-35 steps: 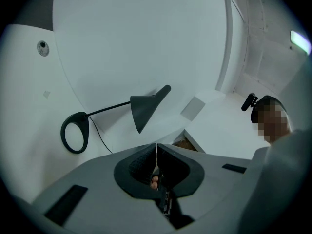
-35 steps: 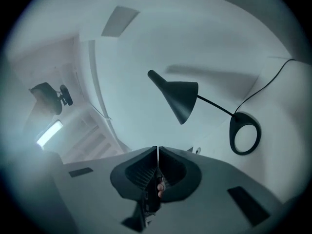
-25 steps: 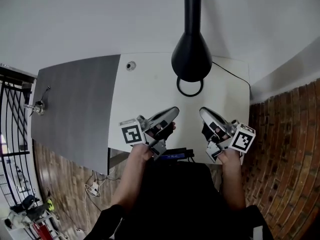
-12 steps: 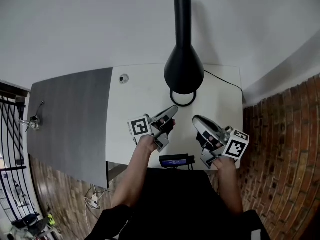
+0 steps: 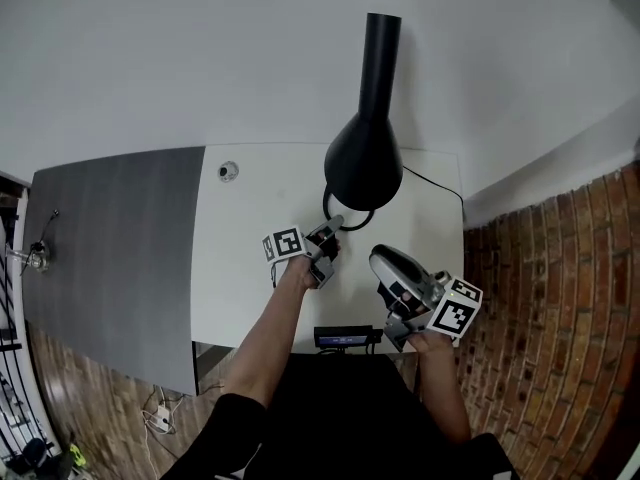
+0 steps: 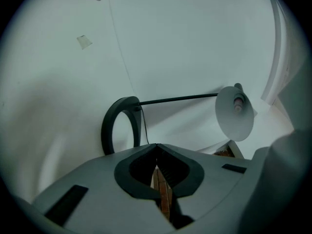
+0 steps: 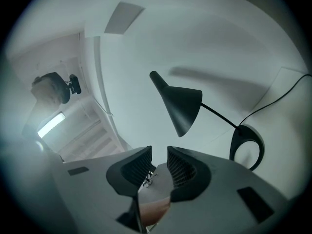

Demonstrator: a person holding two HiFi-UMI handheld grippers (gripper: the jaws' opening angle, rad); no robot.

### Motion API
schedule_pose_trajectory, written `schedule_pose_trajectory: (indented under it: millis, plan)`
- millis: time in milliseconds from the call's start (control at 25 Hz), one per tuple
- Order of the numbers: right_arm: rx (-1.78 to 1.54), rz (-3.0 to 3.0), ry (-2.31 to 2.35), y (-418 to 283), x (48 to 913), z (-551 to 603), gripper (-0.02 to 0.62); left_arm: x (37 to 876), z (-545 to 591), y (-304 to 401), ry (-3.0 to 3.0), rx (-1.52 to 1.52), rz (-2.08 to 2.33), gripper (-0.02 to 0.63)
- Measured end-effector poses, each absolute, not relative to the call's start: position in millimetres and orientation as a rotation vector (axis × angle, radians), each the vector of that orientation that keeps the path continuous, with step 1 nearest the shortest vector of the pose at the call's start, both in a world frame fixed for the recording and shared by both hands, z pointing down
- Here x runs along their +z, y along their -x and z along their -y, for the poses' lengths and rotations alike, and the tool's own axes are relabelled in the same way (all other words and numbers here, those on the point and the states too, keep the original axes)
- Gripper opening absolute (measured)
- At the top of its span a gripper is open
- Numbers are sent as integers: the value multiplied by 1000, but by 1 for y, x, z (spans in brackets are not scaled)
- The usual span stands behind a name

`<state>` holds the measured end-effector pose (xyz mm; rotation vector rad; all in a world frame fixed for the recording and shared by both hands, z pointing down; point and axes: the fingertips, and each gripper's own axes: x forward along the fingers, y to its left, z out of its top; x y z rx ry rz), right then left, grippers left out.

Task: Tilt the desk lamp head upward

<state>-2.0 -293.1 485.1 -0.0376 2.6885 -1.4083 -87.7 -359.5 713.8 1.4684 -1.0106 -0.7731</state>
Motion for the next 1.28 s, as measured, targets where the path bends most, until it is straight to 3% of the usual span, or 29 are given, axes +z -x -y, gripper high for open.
schedule_pose_trajectory:
  millis: [480, 800, 1280]
  plan:
    - [-1433, -2741, 17, 20, 496, 295, 89, 752, 370, 86, -1377, -736, 1036, 12]
    - [-1516, -2666, 36, 36, 512, 322, 144, 756, 375, 81, -1378, -668, 1024, 12]
    - [-1438, -2552, 24, 62, 497, 349, 144, 759, 373, 82, -1351, -643, 1068, 12]
